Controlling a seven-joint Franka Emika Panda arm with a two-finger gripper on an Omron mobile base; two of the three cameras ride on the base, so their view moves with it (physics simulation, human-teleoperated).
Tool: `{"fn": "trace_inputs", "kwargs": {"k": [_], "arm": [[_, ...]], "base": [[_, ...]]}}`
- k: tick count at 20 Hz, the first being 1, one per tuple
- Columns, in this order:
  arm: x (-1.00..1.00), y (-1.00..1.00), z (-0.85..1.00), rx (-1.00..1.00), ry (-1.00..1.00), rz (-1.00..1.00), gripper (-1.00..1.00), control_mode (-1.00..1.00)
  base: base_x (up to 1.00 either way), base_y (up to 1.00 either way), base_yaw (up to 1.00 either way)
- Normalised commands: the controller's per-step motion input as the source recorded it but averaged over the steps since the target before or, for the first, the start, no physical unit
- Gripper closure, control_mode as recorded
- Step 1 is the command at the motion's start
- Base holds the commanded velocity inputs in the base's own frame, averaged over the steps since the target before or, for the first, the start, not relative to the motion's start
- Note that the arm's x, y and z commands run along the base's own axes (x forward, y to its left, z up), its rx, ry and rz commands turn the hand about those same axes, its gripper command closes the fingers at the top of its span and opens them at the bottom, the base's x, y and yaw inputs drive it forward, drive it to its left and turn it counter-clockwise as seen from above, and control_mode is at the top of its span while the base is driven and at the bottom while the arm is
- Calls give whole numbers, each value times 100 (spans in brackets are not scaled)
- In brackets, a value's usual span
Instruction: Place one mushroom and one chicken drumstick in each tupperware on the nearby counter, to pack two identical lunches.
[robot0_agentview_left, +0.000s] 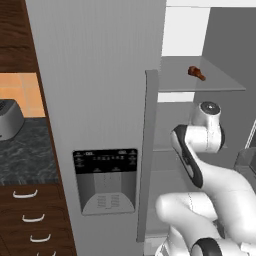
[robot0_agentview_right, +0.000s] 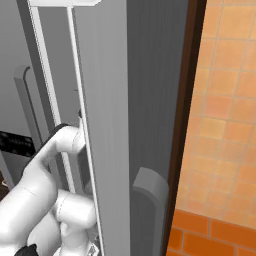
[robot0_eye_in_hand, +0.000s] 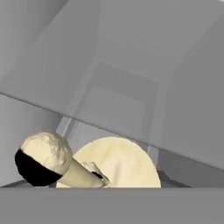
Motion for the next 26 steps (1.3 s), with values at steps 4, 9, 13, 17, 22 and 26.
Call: {"fn": "trace_inputs", "kwargs": {"k": [4, 9, 13, 17, 22, 26], "arm": [[-100, 0, 69, -5, 6, -17, 100, -100], [-100, 0, 62, -3, -2, -9, 100, -100], [-97, 0, 61, -3, -9, -1, 100, -100], [-41, 0, 27, -3, -5, 0, 100, 100], [0, 0, 0, 0, 0, 0, 100, 100], [0, 0, 0, 0, 0, 0, 100, 100]], "base": [[0, 0, 0], [0, 0, 0], [0, 0, 0], [-50, 3, 0], [-96, 71, 2], [-4, 100, 6]]}}
